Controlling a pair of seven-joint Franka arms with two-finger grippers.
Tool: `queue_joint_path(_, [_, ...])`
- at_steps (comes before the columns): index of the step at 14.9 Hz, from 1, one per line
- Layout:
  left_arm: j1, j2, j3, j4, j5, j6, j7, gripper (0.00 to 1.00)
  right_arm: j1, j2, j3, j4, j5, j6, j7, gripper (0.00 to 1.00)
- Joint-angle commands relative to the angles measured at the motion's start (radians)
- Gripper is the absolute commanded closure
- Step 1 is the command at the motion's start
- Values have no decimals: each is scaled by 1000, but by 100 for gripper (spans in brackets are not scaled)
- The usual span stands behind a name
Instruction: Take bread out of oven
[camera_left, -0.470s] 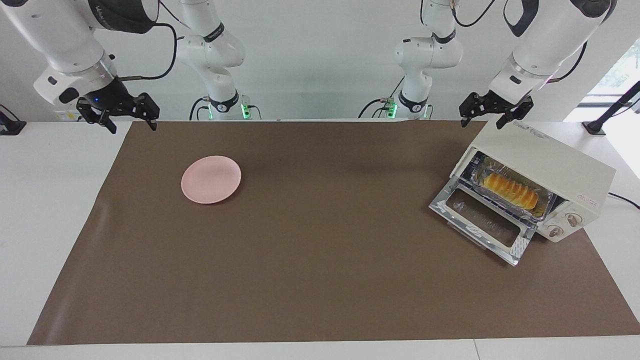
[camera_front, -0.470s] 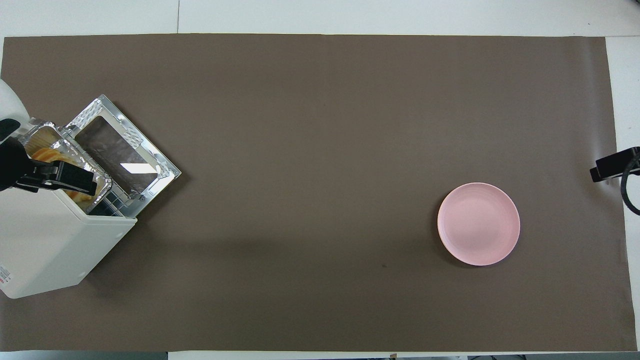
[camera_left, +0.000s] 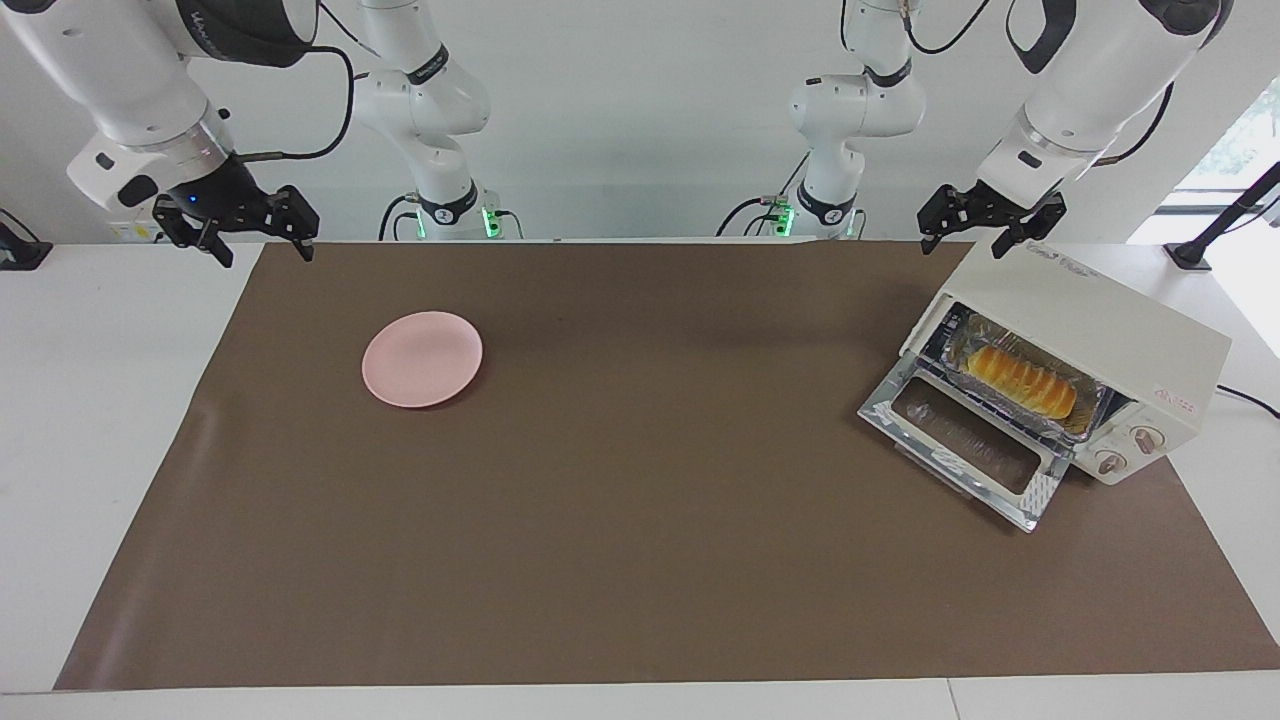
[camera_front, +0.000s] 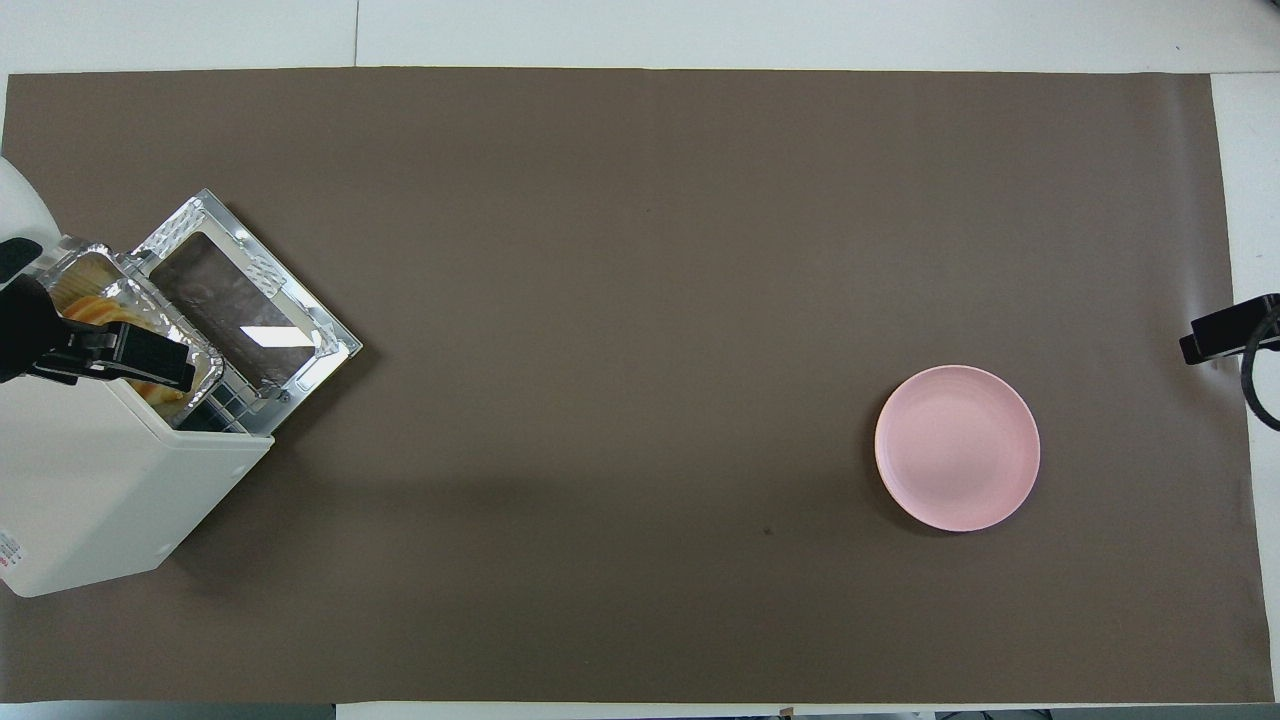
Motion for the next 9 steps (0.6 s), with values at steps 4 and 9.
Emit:
queue_joint_path(4, [43, -4, -1, -15, 14, 97, -195, 0, -7, -15, 6, -12, -7, -6, -21, 0])
queue_joint_path(9, [-6, 282, -1, 283, 17, 66, -531, 0, -7, -15, 6, -12, -7, -6, -21, 0])
